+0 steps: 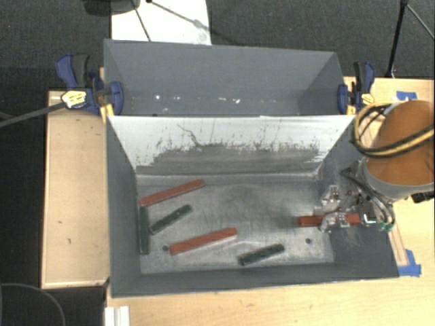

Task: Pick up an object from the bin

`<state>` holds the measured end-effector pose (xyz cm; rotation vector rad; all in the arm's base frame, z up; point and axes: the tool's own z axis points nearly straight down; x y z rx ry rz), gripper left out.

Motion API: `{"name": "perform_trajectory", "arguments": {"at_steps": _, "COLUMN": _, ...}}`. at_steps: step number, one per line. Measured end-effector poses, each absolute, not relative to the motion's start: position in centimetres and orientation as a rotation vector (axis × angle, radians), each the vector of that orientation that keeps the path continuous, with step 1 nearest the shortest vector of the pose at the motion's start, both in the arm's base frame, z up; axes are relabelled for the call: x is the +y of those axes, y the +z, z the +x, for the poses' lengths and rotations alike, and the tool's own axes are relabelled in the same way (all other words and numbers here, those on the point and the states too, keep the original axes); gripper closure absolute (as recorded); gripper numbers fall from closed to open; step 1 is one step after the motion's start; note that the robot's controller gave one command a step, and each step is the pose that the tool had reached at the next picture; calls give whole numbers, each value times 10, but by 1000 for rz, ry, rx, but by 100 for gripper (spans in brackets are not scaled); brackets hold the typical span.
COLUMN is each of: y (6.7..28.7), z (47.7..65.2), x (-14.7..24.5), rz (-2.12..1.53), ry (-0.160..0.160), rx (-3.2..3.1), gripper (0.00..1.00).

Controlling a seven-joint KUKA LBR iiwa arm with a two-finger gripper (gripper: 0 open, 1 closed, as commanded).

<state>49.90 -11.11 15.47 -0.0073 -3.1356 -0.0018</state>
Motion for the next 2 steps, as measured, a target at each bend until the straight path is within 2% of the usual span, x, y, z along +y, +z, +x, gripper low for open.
{"name": "perform_trajectory", "arguments": {"at_steps": 1, "y": 159, "z": 501, "x": -111, "rz": 7, "ry": 1, "rx": -3144, "gripper": 100}}
{"name": "perform_trajectory", "arguments": {"at_steps": 2, "y": 159, "z": 501, "x": -111, "rz": 3, "ry": 1, "rx": -3144, "gripper": 100}}
